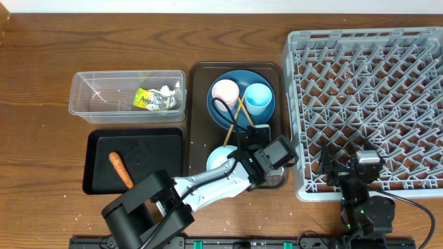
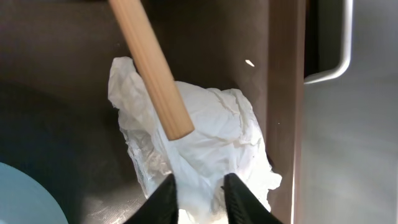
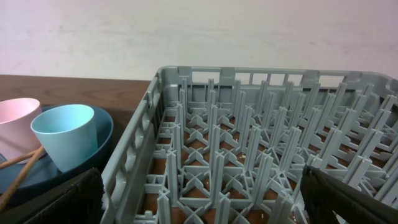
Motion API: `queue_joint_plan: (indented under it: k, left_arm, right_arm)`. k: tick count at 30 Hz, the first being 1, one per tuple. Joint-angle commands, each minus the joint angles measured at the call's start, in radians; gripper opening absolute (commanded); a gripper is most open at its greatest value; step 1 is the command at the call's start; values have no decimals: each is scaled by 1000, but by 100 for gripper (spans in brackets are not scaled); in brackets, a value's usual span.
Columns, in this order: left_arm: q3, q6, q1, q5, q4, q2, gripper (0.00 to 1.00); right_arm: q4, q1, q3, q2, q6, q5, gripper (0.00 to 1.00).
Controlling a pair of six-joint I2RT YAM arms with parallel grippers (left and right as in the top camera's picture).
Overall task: Sort waste into correct bins and load items into the dishwasher rack
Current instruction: 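Reach the left gripper to the remaining white tissue and grasp it, then carry the tissue to the clear bin and release it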
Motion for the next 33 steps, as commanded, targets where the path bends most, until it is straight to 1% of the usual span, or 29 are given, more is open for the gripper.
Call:
queue_joint_plan:
  k: [1, 3, 4, 5, 10, 18, 23, 33]
  left_arm:
    - [2, -2, -2, -23, -3, 13, 19]
    - [2, -2, -2, -23, -6, 13, 10]
    - [2, -2, -2, -23, -8, 13, 7]
    - [2, -2, -2, -23, -9, 13, 6]
    - [2, -2, -2, -13, -18, 12, 6]
    - [2, -2, -2, 155, -6, -27, 6]
    - [2, -2, -2, 216, -10, -100, 6]
    - [2, -2, -2, 218, -25, -302, 6]
  right_arm:
    - [-3, -7, -2, -1, -15, 1, 99]
    - [-3, -7, -2, -1, -15, 2, 99]
    - [-3, -7, -2, -1, -15, 2, 99]
    - [-3, -7, -2, -1, -15, 2, 99]
    - [-3, -7, -2, -1, -15, 2, 99]
    - [-3, -7, -2, -1, -15, 2, 99]
    - [-3, -7, -2, -1, -15, 2, 99]
    - [-3, -7, -2, -1, -15, 2, 99]
